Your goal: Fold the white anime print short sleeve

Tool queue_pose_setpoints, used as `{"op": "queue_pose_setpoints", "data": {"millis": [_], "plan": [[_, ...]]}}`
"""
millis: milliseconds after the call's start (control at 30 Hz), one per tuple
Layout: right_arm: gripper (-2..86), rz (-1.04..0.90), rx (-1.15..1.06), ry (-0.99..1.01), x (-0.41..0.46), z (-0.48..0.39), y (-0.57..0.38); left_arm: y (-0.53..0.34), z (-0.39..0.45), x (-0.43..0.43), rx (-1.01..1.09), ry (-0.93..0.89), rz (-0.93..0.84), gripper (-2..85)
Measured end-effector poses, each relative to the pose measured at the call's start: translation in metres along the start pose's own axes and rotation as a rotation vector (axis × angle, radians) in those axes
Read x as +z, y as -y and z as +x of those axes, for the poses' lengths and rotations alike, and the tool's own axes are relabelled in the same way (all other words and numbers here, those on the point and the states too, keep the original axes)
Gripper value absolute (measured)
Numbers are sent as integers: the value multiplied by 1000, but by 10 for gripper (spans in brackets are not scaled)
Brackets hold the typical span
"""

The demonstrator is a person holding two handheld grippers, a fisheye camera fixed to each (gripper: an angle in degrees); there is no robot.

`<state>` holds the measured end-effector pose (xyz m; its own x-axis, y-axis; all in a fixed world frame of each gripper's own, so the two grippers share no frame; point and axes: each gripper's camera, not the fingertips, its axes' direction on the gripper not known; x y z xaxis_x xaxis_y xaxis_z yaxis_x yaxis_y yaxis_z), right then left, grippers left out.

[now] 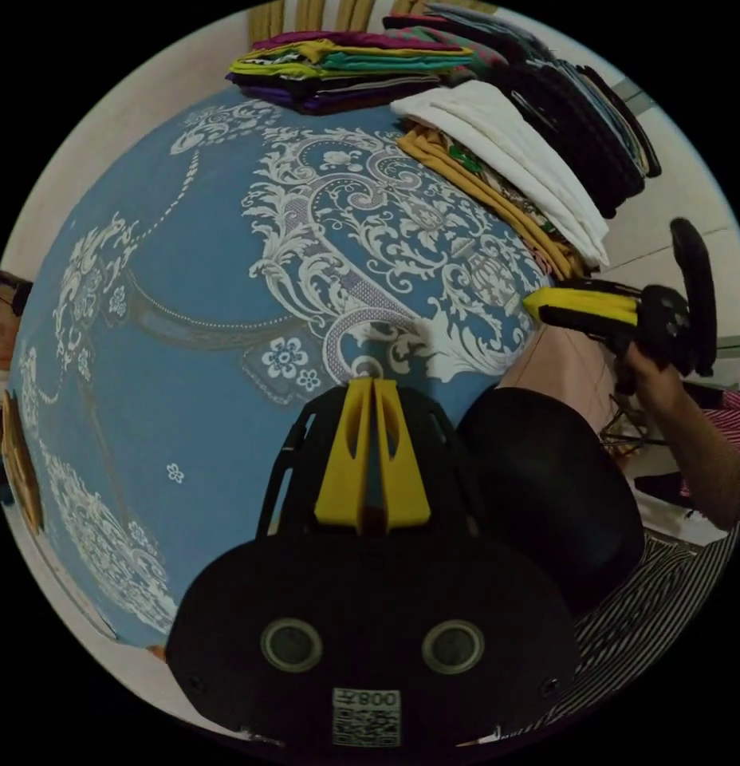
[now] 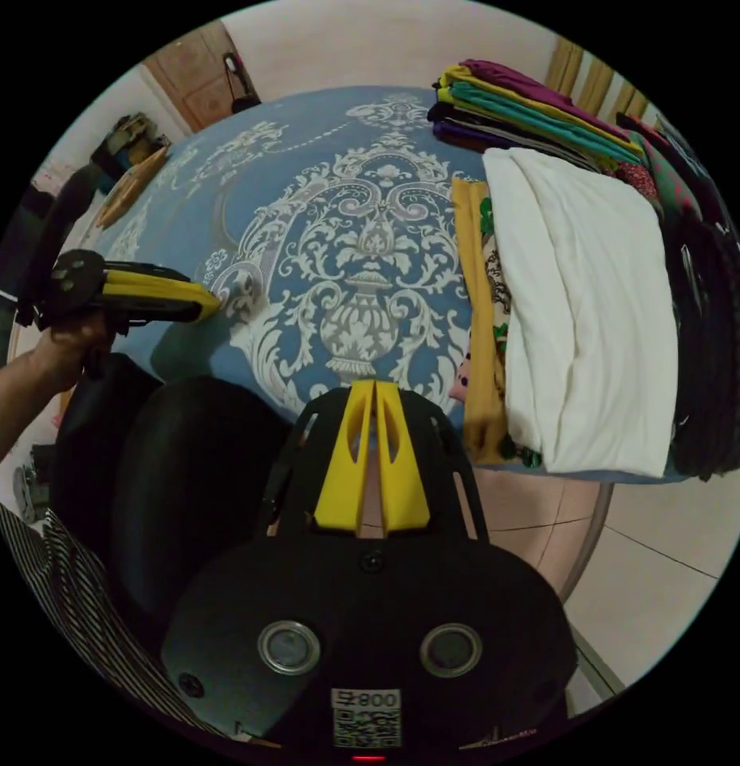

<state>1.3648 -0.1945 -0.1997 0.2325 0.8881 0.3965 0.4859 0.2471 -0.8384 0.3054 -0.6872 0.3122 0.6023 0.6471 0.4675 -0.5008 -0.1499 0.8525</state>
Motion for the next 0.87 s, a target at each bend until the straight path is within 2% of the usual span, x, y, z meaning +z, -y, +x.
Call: {"op": "queue_pose_setpoints", "data": {"millis": [167,233,333,500,733,867], "plan": [[5,-32,34,117,12,-19,18,-15,-8,-40,-25,-61,64,3],[9,93,25,173,-5,-27,39,-16,-4,-55,-17,-46,68,2],[21,256,4,92,-30,-33,88,-15,9,-82,26,13,69,2],[63,373,-17,-19,-44,-38,200,-11,22,-127,50,56,81,3],[85,270,29,-60,-5,-62,329,1,14,-197,-4,-78,126,3],[78,243,63,-141,20,-83,353,15,24,-240,10,-79,138,3]]}}
